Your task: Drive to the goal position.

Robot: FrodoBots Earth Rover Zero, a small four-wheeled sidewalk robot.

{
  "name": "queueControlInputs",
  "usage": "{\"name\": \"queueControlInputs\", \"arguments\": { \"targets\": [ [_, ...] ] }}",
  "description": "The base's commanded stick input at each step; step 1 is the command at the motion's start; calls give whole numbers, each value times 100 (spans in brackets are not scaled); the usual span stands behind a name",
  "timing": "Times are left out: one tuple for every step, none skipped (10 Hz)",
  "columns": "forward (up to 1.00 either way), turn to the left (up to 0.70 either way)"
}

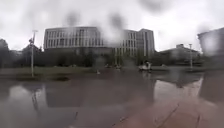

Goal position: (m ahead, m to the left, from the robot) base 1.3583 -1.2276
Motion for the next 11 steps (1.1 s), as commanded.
{"name": "queueControlInputs", "arguments": {
  "targets": [
    [70,0],
    [70,0],
    [70,0],
    [70,0],
    [70,0],
    [70,0],
    [70,0],
    [70,0],
    [70,0],
    [70,0],
    [70,0]
  ]
}}
